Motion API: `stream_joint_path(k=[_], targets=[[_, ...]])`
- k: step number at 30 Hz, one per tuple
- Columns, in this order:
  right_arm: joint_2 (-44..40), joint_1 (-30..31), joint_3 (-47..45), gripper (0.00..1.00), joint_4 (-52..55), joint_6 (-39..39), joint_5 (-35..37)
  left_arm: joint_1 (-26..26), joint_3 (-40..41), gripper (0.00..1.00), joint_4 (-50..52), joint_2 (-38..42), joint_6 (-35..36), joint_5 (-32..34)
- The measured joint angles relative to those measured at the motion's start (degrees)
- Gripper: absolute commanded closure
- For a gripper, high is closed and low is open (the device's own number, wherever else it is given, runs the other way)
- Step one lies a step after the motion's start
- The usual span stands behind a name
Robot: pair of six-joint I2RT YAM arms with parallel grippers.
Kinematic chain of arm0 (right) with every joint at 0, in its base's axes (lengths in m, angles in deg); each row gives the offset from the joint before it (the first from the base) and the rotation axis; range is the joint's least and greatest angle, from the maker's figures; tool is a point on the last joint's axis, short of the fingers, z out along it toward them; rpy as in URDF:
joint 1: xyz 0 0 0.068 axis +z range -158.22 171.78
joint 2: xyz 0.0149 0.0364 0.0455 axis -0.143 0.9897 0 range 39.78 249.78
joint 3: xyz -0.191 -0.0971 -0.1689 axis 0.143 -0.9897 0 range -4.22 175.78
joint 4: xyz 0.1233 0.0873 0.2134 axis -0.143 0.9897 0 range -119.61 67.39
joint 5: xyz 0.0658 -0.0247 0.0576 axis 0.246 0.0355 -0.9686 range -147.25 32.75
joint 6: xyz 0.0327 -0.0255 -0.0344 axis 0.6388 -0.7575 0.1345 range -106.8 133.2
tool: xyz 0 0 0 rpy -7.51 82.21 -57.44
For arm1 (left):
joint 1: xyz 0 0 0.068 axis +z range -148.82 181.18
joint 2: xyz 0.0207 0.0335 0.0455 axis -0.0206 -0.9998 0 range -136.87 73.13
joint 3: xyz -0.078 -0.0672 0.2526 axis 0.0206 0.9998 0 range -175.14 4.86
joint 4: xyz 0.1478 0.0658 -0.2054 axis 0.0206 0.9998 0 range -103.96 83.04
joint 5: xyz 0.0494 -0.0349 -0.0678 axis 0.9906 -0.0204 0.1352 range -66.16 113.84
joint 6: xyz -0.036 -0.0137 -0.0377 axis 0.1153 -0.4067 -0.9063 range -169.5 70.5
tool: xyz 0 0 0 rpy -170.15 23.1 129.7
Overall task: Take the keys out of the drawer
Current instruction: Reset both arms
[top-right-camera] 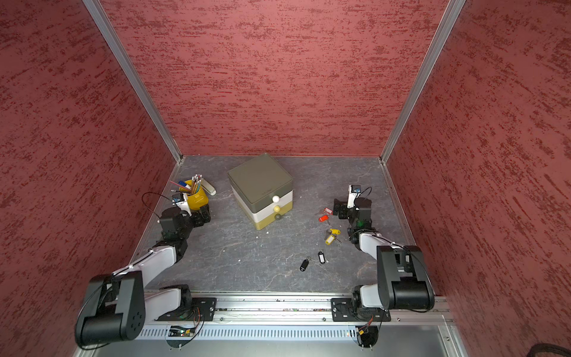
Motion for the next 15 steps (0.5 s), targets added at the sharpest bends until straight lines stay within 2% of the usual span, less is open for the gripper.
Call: stream_joint_path(k=[6,15], targets=[[4.2,-0.1,-0.6,0.02,-8.4,0.0,-0.5,0.0,-1.5,0.0,-11.7,-10.5,0.0,-0.5],[7.1,-0.1,-7.9,0.02,-20.7,0.0,-0.5,-0.9,0.9,0.0,-25.6,-16.8,0.0,-0.7]])
